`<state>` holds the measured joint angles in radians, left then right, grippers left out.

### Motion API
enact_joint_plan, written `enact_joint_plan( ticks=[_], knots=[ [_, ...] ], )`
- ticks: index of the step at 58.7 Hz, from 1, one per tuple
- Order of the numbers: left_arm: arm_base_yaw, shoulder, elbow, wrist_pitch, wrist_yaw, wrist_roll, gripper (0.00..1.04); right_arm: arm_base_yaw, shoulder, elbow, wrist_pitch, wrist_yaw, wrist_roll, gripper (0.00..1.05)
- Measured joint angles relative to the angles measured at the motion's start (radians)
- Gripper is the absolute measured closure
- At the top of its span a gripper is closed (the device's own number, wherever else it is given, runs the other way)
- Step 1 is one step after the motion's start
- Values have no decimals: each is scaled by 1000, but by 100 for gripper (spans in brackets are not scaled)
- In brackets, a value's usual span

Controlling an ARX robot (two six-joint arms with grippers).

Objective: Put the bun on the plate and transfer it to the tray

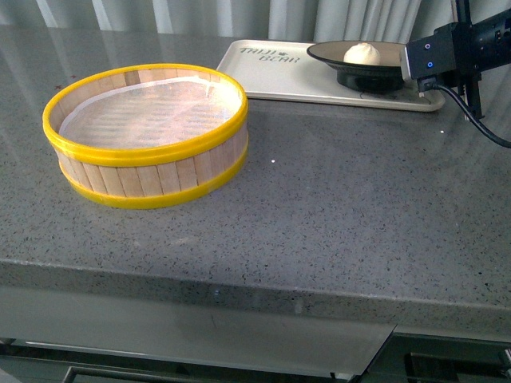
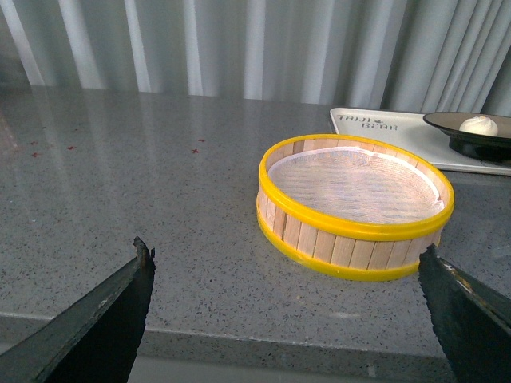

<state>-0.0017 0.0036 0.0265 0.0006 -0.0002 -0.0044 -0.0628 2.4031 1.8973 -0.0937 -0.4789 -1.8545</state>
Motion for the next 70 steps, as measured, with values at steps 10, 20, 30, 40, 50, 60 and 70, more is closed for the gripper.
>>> enact_joint_plan(
  ticks=[10, 20, 30, 40, 50, 60, 70],
  knots=[
    [0, 0, 0, 0, 0, 0, 7, 8, -2, -22, 8, 21, 3, 80],
    [0, 0, 0, 0, 0, 0, 7, 14, -25, -83, 33, 18, 31, 54],
    [0, 0, 0, 0, 0, 0, 7, 25, -92, -168, 84, 12, 100, 27],
    [0, 0, 0, 0, 0, 0, 7, 42, -206, -303, 177, -2, 242, 7],
    [0, 0, 0, 0, 0, 0, 7, 64, -386, -477, 162, -3, 521, 8],
    [0, 0, 0, 0, 0, 0, 7, 79, -616, -691, 191, -24, 946, 8],
    [0, 0, 0, 0, 0, 0, 7, 55, -903, -927, 278, 165, 1518, 8]
  ],
)
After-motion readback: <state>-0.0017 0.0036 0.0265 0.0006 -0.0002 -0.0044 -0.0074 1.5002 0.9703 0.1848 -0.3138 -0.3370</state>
